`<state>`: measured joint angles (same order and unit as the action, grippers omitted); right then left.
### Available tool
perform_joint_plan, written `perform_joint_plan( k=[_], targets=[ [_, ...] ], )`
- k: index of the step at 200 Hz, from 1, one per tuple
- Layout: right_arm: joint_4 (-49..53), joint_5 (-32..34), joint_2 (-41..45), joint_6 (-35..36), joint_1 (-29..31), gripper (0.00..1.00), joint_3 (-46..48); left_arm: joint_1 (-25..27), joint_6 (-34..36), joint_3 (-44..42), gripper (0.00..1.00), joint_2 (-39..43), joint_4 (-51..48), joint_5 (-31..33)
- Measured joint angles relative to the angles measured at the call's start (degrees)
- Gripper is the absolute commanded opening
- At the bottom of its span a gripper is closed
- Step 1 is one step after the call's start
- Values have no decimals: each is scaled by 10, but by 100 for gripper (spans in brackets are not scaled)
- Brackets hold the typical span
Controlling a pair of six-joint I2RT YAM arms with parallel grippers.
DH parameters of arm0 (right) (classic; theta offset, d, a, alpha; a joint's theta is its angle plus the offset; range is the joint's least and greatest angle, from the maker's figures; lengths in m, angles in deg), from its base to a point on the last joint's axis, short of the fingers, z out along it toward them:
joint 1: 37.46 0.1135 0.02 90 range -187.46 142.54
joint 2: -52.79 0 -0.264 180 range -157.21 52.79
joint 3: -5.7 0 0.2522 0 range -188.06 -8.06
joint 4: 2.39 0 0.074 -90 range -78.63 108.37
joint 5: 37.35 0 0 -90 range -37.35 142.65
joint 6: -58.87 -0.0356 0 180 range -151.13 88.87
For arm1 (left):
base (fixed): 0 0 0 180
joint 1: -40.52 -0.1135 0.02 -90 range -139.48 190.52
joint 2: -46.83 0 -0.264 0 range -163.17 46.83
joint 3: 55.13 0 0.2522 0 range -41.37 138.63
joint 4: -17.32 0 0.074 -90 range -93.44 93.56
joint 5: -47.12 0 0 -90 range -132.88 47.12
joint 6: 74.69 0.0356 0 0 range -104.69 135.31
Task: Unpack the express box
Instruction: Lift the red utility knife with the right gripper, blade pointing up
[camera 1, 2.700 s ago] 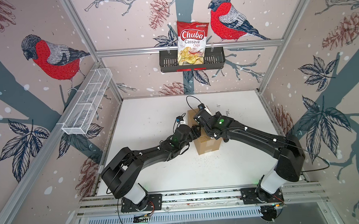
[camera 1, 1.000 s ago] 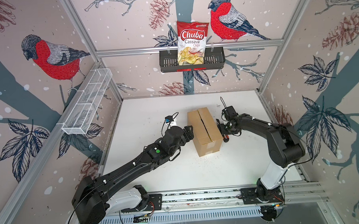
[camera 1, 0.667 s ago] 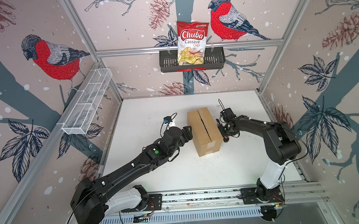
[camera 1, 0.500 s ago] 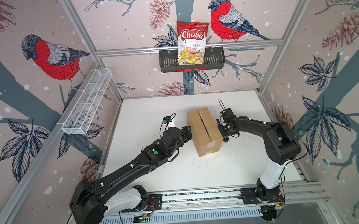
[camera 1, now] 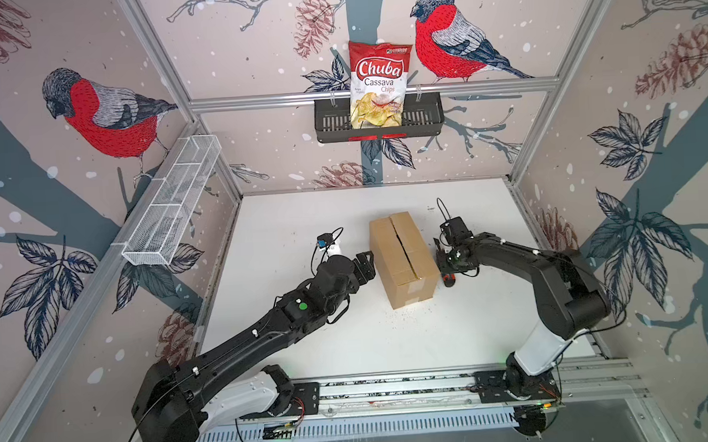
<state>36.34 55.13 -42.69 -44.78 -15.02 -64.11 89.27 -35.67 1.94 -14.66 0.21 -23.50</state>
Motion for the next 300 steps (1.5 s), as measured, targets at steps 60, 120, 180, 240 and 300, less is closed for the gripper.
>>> perform_joint_plan(
  k=[60, 120, 180, 240, 300],
  targets=[
    [97, -4, 139, -50, 13, 18, 26, 0, 14, -2, 83, -16, 19, -28],
    [223, 0, 264, -142, 98, 16, 3, 0, 22, 15, 87, -48, 40, -58],
    [341, 20, 358, -228, 134, 15, 13, 1, 30, 19, 88, -58, 51, -73],
    [411, 20, 426, -271, 187, 13, 10, 13, 29, 20, 89, -76, 74, -73],
    [433, 10, 464, -283, 254, 13, 11, 24, 20, 22, 88, -94, 85, -71]
  ],
)
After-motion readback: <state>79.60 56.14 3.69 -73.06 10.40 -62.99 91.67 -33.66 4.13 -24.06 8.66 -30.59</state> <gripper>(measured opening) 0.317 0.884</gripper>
